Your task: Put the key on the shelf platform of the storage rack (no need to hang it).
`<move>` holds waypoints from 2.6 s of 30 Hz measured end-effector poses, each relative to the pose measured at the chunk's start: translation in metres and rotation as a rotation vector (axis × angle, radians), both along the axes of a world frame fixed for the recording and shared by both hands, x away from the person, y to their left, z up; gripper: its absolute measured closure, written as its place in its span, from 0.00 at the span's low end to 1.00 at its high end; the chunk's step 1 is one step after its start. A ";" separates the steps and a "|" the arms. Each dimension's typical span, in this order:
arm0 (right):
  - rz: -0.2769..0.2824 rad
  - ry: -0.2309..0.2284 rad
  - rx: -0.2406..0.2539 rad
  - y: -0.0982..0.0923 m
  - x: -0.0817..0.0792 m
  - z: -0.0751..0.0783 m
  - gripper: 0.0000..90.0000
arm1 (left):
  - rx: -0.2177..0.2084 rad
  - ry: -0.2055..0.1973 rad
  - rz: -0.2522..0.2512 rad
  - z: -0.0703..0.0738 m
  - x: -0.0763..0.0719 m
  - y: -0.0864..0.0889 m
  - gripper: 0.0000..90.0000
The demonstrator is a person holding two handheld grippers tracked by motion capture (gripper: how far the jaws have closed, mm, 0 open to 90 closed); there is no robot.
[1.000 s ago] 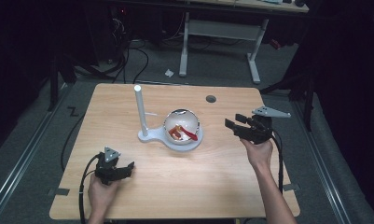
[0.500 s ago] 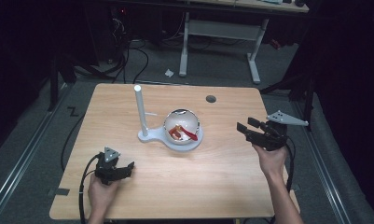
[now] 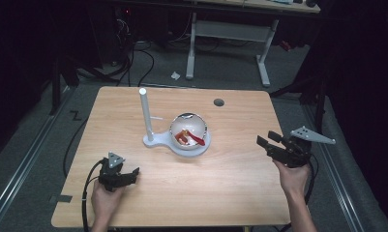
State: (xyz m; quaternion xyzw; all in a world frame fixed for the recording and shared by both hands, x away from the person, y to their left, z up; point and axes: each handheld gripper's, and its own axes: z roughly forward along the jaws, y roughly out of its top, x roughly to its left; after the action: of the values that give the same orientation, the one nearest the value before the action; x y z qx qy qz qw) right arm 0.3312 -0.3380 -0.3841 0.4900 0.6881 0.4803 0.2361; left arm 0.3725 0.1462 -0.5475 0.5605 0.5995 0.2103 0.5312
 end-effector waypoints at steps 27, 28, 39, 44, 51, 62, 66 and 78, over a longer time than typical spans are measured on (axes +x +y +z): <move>0.013 0.009 0.022 0.011 -0.023 -0.034 0.50 | 0.001 0.000 0.001 0.000 0.000 0.000 0.25; 0.015 0.008 0.021 0.012 -0.023 -0.036 0.50 | 0.001 0.000 0.001 0.000 0.000 0.000 0.25; 0.027 0.026 0.019 0.020 -0.021 -0.049 0.50 | 0.001 -0.001 0.001 0.000 0.000 0.000 0.25; 0.029 0.039 0.019 0.024 -0.019 -0.057 0.50 | 0.001 0.000 0.001 0.000 0.000 0.000 0.25; 0.035 0.053 0.015 0.030 -0.015 -0.066 0.51 | 0.001 -0.001 0.001 0.000 0.000 0.000 0.25; 0.040 0.077 0.001 0.039 -0.009 -0.081 0.51 | 0.002 0.000 0.000 0.000 0.000 0.000 0.25; 0.041 0.079 -0.005 0.040 -0.007 -0.085 0.51 | 0.002 0.000 0.001 0.000 0.000 0.000 0.25; 0.022 0.131 -0.021 0.041 0.003 -0.104 0.50 | 0.002 -0.001 0.001 0.000 0.000 0.000 0.25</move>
State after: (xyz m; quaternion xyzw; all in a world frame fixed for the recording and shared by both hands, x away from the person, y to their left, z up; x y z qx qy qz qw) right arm 0.3338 -0.2966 -0.4878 0.5103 0.7126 0.4423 0.1904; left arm 0.3726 0.1461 -0.5476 0.5608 0.5993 0.2113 0.5308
